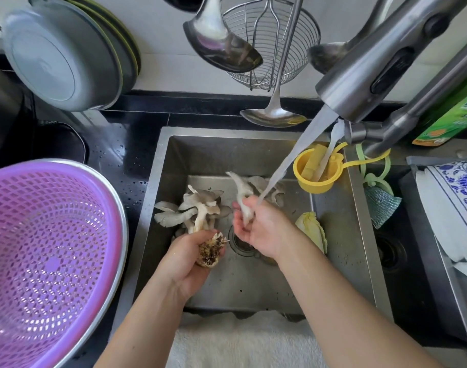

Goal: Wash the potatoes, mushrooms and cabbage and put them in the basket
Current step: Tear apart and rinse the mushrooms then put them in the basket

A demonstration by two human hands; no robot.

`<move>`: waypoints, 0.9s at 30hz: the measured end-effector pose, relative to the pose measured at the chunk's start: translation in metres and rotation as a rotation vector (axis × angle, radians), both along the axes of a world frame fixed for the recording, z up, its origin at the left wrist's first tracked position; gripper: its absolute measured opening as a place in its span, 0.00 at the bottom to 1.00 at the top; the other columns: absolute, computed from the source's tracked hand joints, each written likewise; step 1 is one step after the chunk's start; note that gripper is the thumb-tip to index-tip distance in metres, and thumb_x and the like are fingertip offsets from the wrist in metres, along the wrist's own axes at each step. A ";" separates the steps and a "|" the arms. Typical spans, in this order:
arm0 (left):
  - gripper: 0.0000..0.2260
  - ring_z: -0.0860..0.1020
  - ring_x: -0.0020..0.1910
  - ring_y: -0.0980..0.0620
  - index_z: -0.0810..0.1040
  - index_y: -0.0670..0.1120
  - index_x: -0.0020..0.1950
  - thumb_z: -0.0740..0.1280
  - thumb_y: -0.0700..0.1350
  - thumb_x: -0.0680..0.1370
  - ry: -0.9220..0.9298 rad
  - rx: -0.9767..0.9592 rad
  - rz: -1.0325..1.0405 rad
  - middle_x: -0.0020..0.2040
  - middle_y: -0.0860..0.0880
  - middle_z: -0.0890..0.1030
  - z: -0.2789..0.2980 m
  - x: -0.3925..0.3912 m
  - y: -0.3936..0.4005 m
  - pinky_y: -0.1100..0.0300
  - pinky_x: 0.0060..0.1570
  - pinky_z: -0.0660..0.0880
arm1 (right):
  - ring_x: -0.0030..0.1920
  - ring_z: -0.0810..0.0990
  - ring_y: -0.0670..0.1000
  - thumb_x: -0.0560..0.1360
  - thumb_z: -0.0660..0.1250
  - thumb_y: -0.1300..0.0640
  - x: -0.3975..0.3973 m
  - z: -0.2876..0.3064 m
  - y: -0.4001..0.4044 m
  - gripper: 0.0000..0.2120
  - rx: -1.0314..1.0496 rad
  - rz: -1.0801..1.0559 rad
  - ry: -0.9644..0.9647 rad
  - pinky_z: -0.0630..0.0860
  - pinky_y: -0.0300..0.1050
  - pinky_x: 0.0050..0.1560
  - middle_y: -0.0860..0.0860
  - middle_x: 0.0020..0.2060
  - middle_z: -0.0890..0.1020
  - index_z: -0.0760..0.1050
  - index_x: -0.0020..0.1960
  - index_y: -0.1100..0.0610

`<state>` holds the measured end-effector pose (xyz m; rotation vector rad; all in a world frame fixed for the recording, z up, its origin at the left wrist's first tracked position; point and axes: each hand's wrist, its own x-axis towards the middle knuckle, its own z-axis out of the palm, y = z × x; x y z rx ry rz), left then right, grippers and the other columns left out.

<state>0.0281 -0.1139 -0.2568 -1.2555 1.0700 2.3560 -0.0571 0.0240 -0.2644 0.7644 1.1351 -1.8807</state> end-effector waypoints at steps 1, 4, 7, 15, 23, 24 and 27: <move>0.07 0.78 0.40 0.48 0.79 0.38 0.53 0.62 0.31 0.81 -0.001 0.001 -0.002 0.41 0.43 0.80 0.000 0.001 -0.001 0.57 0.39 0.77 | 0.42 0.82 0.51 0.84 0.62 0.60 0.001 -0.001 0.000 0.11 0.017 -0.002 0.024 0.81 0.46 0.42 0.55 0.43 0.82 0.78 0.61 0.63; 0.08 0.81 0.44 0.46 0.80 0.38 0.54 0.62 0.31 0.81 0.006 0.023 0.019 0.44 0.42 0.82 0.001 0.004 -0.002 0.56 0.42 0.79 | 0.55 0.84 0.52 0.79 0.63 0.69 0.023 -0.006 0.009 0.12 0.184 0.098 0.165 0.78 0.54 0.62 0.54 0.51 0.87 0.81 0.57 0.59; 0.11 0.83 0.50 0.44 0.81 0.38 0.57 0.61 0.31 0.81 0.046 0.066 0.045 0.50 0.40 0.85 0.002 0.006 0.002 0.51 0.55 0.78 | 0.54 0.84 0.53 0.77 0.68 0.66 0.053 -0.014 0.023 0.10 0.418 0.249 0.348 0.78 0.55 0.63 0.49 0.48 0.88 0.84 0.51 0.53; 0.10 0.85 0.44 0.44 0.84 0.38 0.59 0.73 0.38 0.78 0.006 0.021 -0.017 0.52 0.37 0.86 -0.004 -0.001 0.028 0.52 0.44 0.82 | 0.43 0.83 0.49 0.76 0.73 0.63 0.075 -0.013 0.038 0.04 0.523 0.322 0.457 0.75 0.43 0.45 0.52 0.42 0.87 0.84 0.47 0.55; 0.12 0.85 0.43 0.42 0.82 0.36 0.60 0.74 0.36 0.77 -0.079 -0.154 -0.008 0.49 0.39 0.87 -0.013 -0.015 0.023 0.50 0.43 0.82 | 0.57 0.84 0.55 0.76 0.74 0.57 0.046 -0.019 0.054 0.20 0.020 0.049 0.150 0.78 0.54 0.60 0.58 0.60 0.85 0.78 0.66 0.59; 0.11 0.86 0.45 0.41 0.83 0.37 0.58 0.75 0.36 0.77 -0.088 -0.204 -0.010 0.49 0.39 0.88 -0.013 -0.018 0.025 0.49 0.45 0.82 | 0.55 0.84 0.56 0.76 0.75 0.57 0.036 -0.024 0.049 0.21 0.048 -0.004 0.116 0.80 0.53 0.57 0.59 0.60 0.84 0.76 0.66 0.59; 0.07 0.85 0.40 0.43 0.82 0.39 0.52 0.75 0.36 0.76 -0.166 -0.375 0.003 0.44 0.41 0.87 -0.011 -0.024 0.035 0.57 0.38 0.81 | 0.53 0.83 0.56 0.76 0.73 0.58 0.028 -0.036 0.018 0.21 0.537 0.052 0.177 0.81 0.55 0.56 0.57 0.61 0.83 0.74 0.67 0.54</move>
